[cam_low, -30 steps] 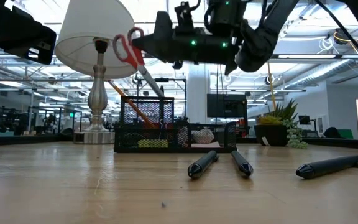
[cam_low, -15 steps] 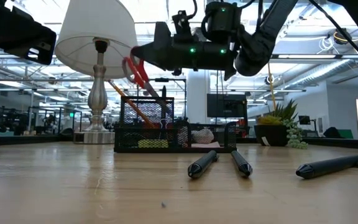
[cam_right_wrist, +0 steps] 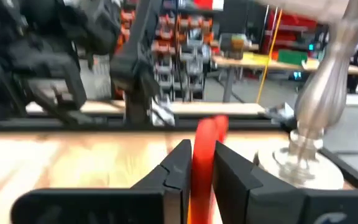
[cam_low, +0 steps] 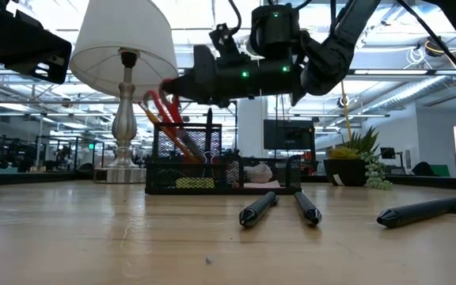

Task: Pick and place office supplies into organizer
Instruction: Put the red scissors into the black desk organizer, then put the black binder clip into the black desk organizer

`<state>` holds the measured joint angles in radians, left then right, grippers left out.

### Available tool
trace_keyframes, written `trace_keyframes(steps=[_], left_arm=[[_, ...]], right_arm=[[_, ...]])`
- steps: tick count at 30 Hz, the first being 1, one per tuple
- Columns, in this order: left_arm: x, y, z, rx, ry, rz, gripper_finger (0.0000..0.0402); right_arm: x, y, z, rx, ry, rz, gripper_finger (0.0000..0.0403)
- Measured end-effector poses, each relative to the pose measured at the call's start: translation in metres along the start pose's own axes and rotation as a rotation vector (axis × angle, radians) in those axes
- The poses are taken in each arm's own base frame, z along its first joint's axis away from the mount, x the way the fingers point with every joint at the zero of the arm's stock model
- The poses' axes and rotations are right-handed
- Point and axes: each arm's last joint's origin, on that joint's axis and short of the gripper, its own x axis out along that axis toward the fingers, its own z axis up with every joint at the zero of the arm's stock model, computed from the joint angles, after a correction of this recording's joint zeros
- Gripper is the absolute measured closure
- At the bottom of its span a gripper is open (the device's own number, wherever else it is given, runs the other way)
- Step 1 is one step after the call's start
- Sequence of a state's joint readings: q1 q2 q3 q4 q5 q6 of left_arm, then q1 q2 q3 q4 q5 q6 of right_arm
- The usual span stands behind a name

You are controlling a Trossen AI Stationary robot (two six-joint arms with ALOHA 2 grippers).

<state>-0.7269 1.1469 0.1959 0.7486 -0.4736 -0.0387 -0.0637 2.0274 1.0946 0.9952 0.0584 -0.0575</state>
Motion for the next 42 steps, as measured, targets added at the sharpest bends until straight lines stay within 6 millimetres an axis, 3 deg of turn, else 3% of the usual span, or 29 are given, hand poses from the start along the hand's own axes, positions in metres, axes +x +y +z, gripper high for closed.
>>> trace_keyframes(steps=[10, 15, 21, 28, 35, 42], left_arm=[[0.0, 0.0, 0.0, -0.001, 0.0, 0.0, 0.0346], [0.0, 0.0, 0.0, -0.002, -0.001, 0.0, 0.0346], [0.0, 0.0, 0.0, -0.001, -0.001, 0.0, 0.0346], [0.0, 0.0, 0.0, 0.001, -0.001, 0.0, 0.0346], [0.0, 0.0, 0.0, 0.0, -0.002, 0.0, 0.0346], [0.0, 0.0, 0.0, 0.004, 0.001, 0.0, 0.0346]], right_arm=[[-0.001, 0.012, -0.003, 0.01, 0.04, 0.034, 0.0369], [-0.001, 0.013, -0.006, 0.03, 0.076, -0.009, 0.0328], [-0.003, 0.02, -0.001, -0.065, 0.072, -0.104, 0.0257], [-0.007, 0.027, 0.001, -0.061, 0.138, -0.091, 0.0189], [-0.013, 0.028, 0.005, -0.094, 0.219, -0.154, 0.0161], [-0.028, 0.044, 0.023, -0.219, 0.299, -0.306, 0.0168]])
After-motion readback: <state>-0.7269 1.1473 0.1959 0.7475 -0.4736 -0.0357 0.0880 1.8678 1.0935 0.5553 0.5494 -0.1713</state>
